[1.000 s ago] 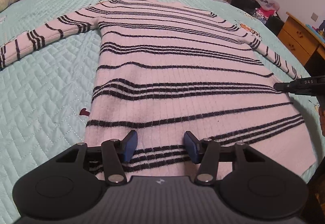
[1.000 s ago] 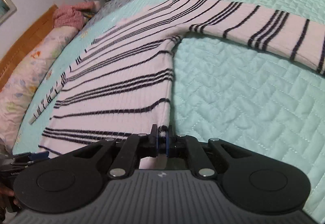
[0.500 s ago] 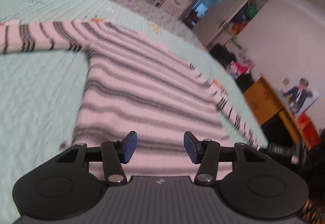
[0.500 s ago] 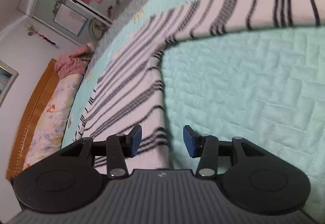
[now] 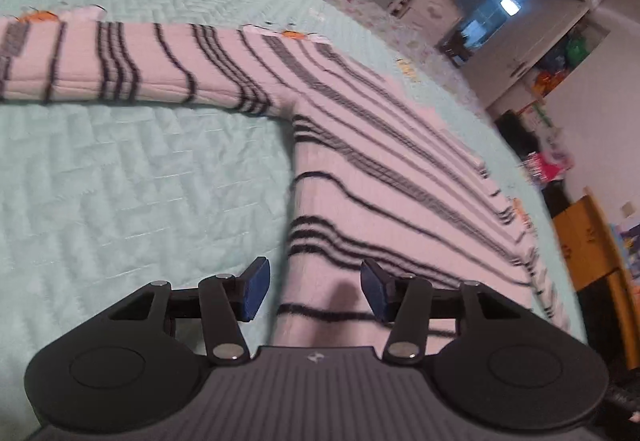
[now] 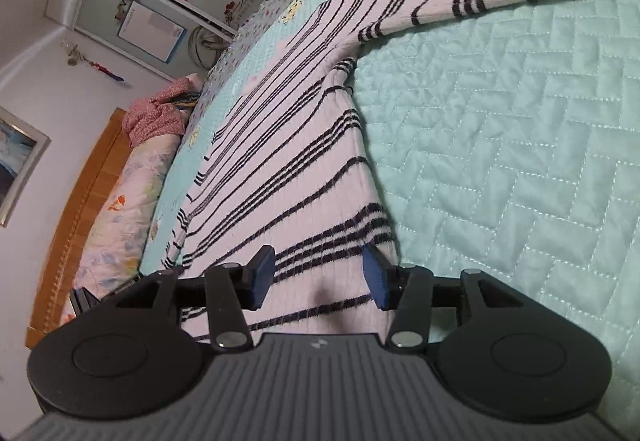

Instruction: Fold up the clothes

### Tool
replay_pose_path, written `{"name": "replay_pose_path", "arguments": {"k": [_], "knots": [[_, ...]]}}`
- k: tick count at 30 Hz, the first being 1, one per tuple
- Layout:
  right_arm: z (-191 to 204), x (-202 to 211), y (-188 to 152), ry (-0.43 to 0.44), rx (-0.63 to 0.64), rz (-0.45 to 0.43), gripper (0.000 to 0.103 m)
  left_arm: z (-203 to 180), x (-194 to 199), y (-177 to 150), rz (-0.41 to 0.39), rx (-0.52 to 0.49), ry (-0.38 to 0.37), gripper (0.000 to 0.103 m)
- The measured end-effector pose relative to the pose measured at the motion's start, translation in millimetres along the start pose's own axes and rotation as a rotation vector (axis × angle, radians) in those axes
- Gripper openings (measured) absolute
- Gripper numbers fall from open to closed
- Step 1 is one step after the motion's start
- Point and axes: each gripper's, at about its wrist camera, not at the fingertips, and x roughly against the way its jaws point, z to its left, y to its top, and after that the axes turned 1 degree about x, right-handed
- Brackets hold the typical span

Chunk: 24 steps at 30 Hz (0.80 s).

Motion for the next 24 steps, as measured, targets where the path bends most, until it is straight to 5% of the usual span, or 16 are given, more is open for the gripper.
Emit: {"name": "replay_pose_path", "arguments": {"k": [5,11,16,19,21,23,24], "knots": [[6.3,-0.6,-3.3,-0.046,0.083,0.004,0.051,-3.9,2.4,0.8,-0.005,-0.18,0.13,0.005],[19.7,4.9,-9.5,-0.124,0.163,-0.014,0.051,1.4,9.5,3.2,-0.022,-0.208,0.153,0.012],[47.0,5.3,-29.1,-0.139,0.276,0.025,0.056,-30.3,48.3,-12.4,-0.153,-0.252,0.185,0.036],[64.5,4.6,-43.5,-0.133,0.346,0.059,0.059,-46.2,58.9,-35.6,-0.054,-0.251,0.059,0.037],[76.2,4.1,-53.0,-0.129,0.392,0.082,0.059,-48.2,55.3,-51.6,0.023,-0.282,0.066,0.038],[73.5,2.6,-60.6,-0.148,0.382,0.118,0.054,-36.2,42.9,-64.2,0.079,-0.303,0.225,0.032],[64.0,5.3,-63.6,-0.174,0.375,0.112,0.046,-28.8,43.9,-68.5,0.063,-0.311,0.241,0.023]]}}
